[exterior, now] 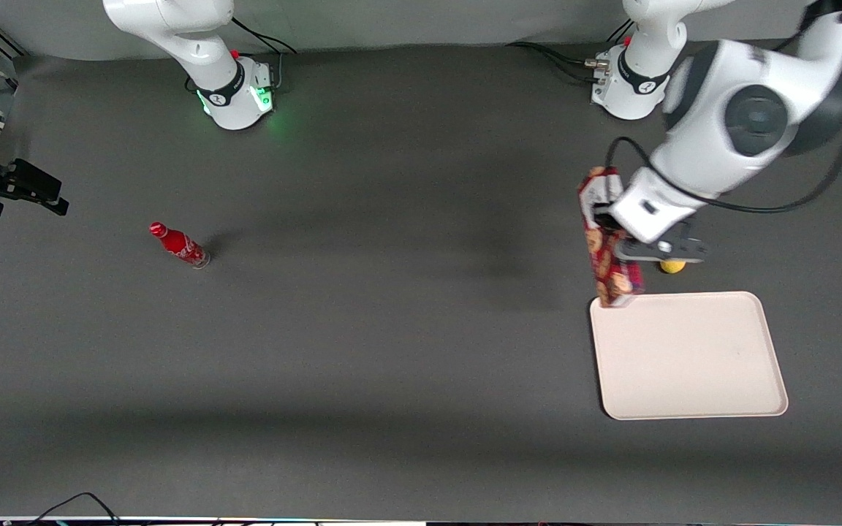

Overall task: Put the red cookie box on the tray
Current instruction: 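Carry the held cookie box over to the white tray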

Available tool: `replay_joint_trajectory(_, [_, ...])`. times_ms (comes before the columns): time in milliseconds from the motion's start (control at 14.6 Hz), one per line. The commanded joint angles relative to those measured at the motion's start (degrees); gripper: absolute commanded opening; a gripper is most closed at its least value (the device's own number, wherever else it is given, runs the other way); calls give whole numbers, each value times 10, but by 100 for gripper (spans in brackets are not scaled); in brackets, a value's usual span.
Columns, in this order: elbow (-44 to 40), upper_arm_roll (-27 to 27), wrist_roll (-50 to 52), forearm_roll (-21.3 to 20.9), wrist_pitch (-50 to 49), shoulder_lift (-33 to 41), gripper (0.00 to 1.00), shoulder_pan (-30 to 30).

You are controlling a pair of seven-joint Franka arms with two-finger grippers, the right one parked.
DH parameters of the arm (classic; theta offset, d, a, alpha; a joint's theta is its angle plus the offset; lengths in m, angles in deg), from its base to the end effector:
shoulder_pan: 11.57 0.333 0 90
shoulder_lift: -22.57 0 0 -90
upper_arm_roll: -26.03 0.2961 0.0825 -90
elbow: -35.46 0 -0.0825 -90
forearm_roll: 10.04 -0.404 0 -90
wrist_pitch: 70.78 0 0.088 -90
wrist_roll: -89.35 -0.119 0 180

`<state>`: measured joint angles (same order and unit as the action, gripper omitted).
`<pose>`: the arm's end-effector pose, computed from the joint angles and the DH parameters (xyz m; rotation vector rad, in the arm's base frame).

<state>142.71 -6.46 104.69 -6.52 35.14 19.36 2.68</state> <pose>0.5538 -0.1845 0.4399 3.0735 -0.0492 -0.1435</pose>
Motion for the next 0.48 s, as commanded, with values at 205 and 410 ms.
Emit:
replay_joint_trajectory(205, [-160,172,-166,-45,-45,-99,0,-4])
replay_joint_trajectory(410, [-193,238,-237,-49,-14,-167,0,-5])
